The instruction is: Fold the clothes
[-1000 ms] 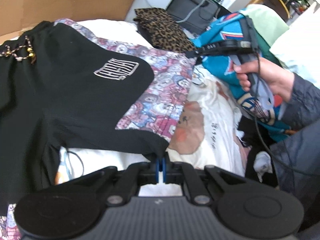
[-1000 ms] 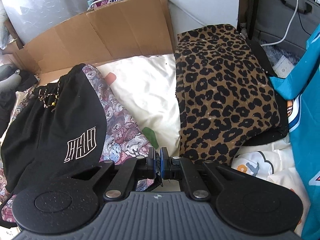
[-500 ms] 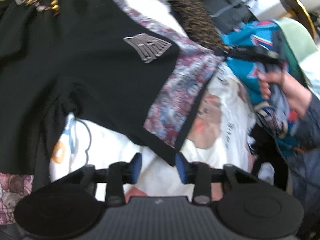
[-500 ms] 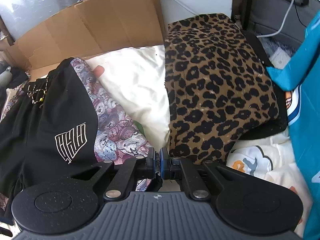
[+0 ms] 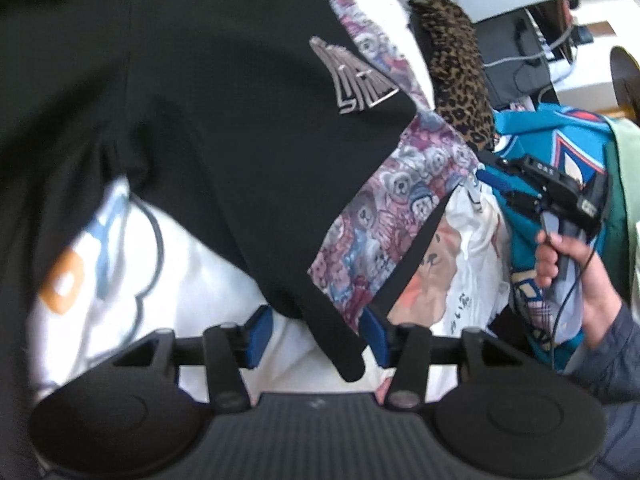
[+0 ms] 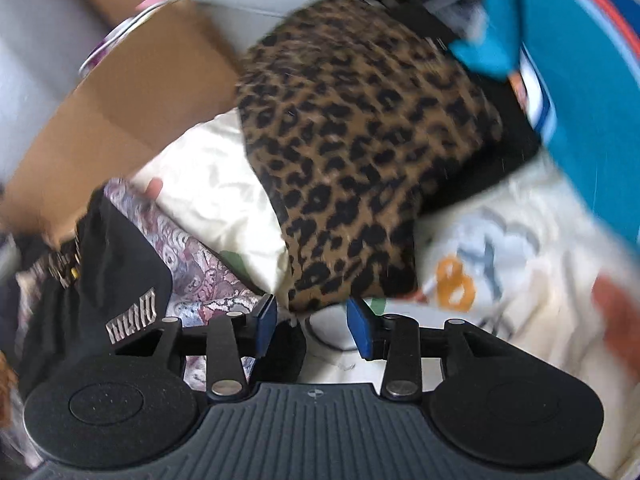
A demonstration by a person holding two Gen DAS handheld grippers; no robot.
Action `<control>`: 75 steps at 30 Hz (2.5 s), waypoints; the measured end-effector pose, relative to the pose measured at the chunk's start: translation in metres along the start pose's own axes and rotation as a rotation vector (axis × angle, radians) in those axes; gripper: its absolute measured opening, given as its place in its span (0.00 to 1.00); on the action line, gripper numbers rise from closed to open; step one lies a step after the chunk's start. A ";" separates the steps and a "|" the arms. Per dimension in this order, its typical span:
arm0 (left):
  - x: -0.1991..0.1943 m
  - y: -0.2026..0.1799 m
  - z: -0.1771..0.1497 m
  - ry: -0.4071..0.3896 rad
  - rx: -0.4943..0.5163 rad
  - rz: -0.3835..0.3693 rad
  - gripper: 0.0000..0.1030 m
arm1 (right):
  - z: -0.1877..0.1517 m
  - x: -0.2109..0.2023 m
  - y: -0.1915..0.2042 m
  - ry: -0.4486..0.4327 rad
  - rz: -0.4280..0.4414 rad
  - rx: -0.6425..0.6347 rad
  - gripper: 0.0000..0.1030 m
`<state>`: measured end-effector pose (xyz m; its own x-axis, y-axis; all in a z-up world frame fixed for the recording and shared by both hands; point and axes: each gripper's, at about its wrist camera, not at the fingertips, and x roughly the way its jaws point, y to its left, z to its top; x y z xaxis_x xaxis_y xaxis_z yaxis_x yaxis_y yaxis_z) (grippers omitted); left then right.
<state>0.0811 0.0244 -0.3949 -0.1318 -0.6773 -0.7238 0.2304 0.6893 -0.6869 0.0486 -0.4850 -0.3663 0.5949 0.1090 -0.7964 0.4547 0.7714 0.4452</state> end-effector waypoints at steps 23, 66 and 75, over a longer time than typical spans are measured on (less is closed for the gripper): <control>0.002 0.006 -0.015 0.134 0.067 0.018 0.02 | -0.027 0.023 -0.013 0.103 -0.047 0.061 0.00; 0.021 0.009 -0.008 0.195 0.082 0.021 0.03 | -0.016 0.022 0.006 0.052 -0.056 -0.053 0.04; -0.004 0.018 -0.009 0.169 0.071 0.069 0.28 | -0.012 0.013 0.015 0.060 -0.104 -0.057 0.14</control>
<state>0.0768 0.0421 -0.4055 -0.2724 -0.5721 -0.7736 0.3109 0.7086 -0.6335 0.0547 -0.4647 -0.3750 0.5052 0.0623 -0.8607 0.4724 0.8148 0.3362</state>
